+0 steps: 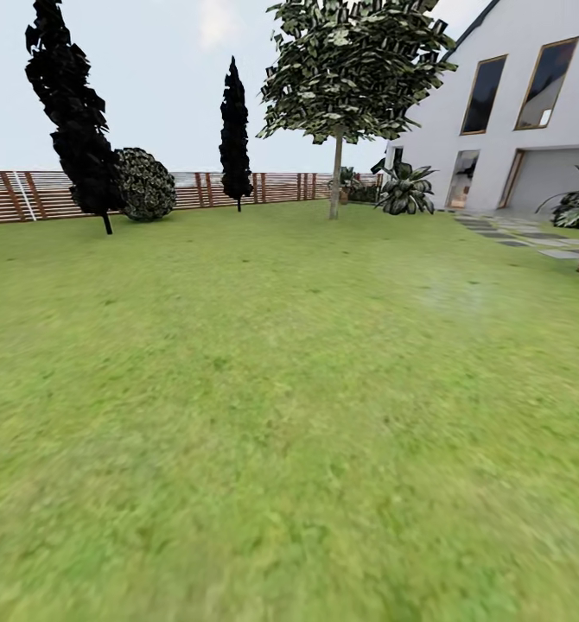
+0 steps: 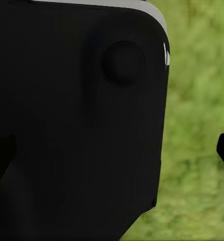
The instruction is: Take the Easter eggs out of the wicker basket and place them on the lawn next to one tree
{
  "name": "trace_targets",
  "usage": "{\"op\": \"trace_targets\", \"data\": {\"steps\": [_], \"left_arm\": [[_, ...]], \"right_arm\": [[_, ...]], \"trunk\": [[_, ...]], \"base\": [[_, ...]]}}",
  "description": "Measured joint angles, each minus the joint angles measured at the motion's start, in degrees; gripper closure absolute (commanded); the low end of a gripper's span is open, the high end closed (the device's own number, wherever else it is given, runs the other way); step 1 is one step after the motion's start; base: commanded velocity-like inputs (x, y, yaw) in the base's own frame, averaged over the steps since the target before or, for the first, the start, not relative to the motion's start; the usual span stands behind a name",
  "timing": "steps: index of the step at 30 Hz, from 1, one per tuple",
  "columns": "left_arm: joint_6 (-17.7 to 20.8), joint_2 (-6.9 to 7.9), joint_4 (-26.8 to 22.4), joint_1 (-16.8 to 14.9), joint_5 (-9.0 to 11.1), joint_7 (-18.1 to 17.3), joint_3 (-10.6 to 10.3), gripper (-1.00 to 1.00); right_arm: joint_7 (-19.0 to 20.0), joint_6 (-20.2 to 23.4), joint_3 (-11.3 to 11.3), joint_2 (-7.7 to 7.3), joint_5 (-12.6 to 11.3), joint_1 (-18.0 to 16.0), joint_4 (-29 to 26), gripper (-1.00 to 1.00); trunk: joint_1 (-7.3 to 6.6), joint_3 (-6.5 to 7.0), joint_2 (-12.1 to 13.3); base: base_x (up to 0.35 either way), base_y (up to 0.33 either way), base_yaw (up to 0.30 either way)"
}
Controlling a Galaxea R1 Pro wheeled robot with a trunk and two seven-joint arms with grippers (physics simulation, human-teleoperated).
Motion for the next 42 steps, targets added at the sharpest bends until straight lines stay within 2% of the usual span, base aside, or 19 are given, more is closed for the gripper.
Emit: {"op": "trace_targets", "data": {"steps": [14, 42], "left_arm": [[-0.03, 0.00, 0.00, 0.00, 0.01, 0.04, 0.00, -1.00], [-0.03, 0.00, 0.01, 0.00, 0.01, 0.03, 0.00, -1.00]], "right_arm": [[0.00, 0.00, -0.01, 0.00, 0.00, 0.00, 0.00, -1.00], [0.00, 0.00, -0.01, 0.00, 0.01, 0.00, 0.00, -1.00]], "trunk": [[0.00, 0.00, 0.00], [0.00, 0.00, 0.00]], "base": [[0.324, 0.068, 0.000], [0.324, 0.001, 0.000]]}}
